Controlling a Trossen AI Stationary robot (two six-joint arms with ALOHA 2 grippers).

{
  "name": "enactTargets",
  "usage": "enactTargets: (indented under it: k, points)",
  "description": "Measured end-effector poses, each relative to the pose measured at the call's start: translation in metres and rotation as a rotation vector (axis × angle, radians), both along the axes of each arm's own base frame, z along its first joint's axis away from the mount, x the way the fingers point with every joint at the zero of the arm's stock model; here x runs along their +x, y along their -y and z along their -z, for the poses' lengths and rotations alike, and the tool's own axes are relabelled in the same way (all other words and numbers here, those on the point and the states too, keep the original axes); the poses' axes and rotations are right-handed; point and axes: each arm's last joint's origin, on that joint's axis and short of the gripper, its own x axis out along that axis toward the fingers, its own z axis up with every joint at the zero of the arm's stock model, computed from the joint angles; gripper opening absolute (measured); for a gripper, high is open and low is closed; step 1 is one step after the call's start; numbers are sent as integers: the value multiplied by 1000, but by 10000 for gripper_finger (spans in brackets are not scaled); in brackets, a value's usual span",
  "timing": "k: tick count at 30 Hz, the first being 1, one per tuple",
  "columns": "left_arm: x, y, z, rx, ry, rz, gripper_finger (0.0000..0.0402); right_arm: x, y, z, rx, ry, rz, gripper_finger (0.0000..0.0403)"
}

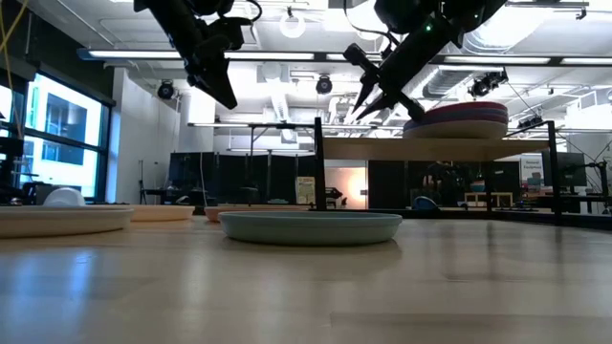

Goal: Place and stack plates onto a shelf
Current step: Stack the pink plate on top of the blue plate on the shelf, then put the gray plate on the shelf

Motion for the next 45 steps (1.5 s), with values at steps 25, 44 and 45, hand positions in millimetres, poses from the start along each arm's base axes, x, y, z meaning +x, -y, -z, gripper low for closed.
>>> enactTargets:
  k: [25, 44, 45]
  points:
    - [-13, 7, 10, -95, -160, -16, 97, 23, -22, -31, -125, 309, -631, 36]
    - [-35, 56, 75, -374, -501, 162, 97, 25, -32, -29, -123, 296, -733, 37]
    - [-36, 58, 78, -366, -513, 165, 97, 26, -33, -29, -133, 290, -741, 37]
